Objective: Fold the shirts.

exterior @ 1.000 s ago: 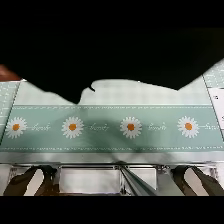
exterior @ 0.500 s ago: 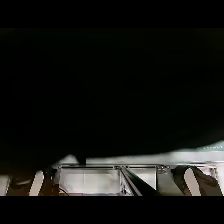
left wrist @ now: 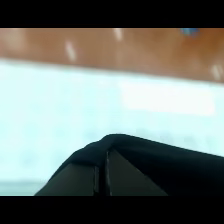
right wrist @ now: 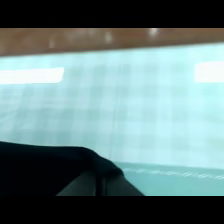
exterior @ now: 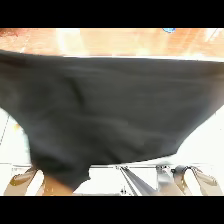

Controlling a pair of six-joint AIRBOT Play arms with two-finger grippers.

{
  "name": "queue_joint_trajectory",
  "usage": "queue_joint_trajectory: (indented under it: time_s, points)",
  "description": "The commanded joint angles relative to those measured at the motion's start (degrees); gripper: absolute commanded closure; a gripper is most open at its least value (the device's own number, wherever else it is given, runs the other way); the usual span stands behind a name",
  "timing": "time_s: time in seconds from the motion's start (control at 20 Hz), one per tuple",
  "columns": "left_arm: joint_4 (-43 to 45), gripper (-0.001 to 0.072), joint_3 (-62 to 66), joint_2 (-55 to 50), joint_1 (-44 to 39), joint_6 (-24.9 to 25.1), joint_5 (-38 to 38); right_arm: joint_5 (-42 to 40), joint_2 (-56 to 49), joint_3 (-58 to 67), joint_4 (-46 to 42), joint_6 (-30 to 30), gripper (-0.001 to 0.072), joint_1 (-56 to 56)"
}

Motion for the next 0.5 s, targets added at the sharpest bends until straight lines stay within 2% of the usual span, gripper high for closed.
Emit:
queue_joint_trajectory:
  time_s: [0.0,0.2,0.35,0.45]
  points:
    - [-7.5,0.0691,-5.7,-14.5,-2.3,3.3,5.0,-8.4,-7.6,-12.3,5.6,-6.0,0.0682,0.1]
    - [-7.8,0.0691,-1.8,-34.0,-7.8,2.3,16.6,-18.0,-25.9,-11.6,8.1,-10.8,0.0682,0.1]
    - [-7.8,0.0691,4.5,-46.8,-10.6,1.6,17.9,-18.9,-39.6,-6.7,10.1,-9.7,0.0682,0.1]
    - [-7.8,0.0691,8.0,-52.3,-11.4,-2.6,18.0,-19.5,-46.7,-3.5,13.0,-8.6,0.0682,0.1]
